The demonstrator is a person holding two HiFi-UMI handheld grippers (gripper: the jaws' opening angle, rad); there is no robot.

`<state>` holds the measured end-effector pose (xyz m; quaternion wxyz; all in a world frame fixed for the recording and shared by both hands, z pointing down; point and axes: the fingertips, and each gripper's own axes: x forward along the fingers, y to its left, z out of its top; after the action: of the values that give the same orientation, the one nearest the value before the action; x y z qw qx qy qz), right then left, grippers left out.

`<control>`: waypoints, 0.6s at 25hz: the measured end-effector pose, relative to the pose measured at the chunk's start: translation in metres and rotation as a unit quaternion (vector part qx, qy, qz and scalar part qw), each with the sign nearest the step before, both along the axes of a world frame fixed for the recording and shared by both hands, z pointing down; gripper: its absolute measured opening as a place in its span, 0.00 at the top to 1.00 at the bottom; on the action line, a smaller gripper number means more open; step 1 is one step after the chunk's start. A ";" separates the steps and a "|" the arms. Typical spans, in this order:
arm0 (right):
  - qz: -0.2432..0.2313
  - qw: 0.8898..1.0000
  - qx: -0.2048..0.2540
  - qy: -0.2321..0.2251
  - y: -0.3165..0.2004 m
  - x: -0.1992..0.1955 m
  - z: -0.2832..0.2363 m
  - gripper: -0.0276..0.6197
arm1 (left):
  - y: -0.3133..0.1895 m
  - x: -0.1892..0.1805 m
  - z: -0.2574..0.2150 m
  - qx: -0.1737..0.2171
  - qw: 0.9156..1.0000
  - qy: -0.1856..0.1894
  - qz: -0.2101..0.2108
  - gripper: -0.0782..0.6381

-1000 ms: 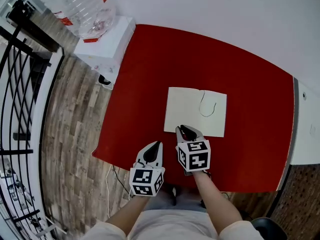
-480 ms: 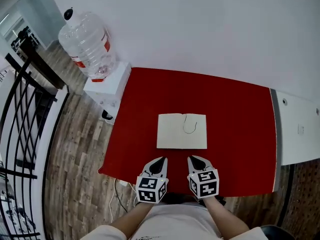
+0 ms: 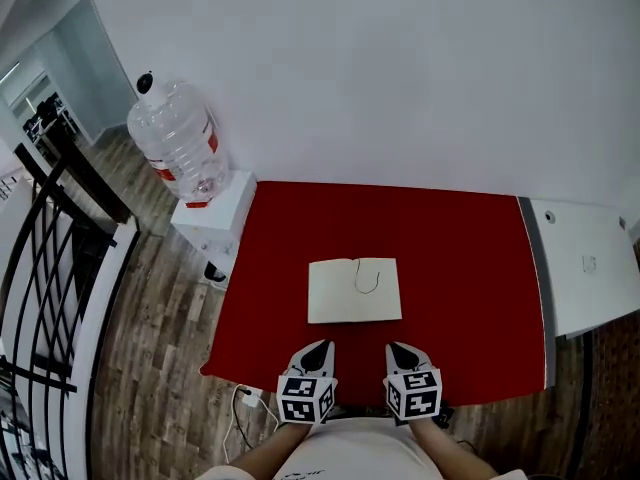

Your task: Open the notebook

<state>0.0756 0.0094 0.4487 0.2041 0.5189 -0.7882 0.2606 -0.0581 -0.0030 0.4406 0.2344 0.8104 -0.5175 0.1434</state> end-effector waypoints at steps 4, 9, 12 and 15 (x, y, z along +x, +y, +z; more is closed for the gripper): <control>0.004 1.000 0.007 -0.004 0.003 0.003 -0.002 0.95 | 0.006 0.004 0.000 0.001 1.000 -0.005 0.003 0.88; 0.004 1.000 0.014 0.001 0.003 0.004 -0.007 0.95 | 0.010 0.013 0.000 0.002 1.000 -0.006 0.014 0.88; 0.001 1.000 0.011 0.016 0.006 0.005 -0.006 0.95 | 0.012 0.016 -0.001 0.002 1.000 -0.005 0.019 0.88; 0.000 1.000 0.011 0.015 0.008 0.004 -0.006 0.95 | 0.015 0.014 -0.001 0.002 1.000 -0.005 0.018 0.88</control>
<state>0.0792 0.0177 0.4428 0.2103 0.5248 -0.7879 0.2440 -0.0438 0.0119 0.4396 0.2272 0.8195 -0.5041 0.1509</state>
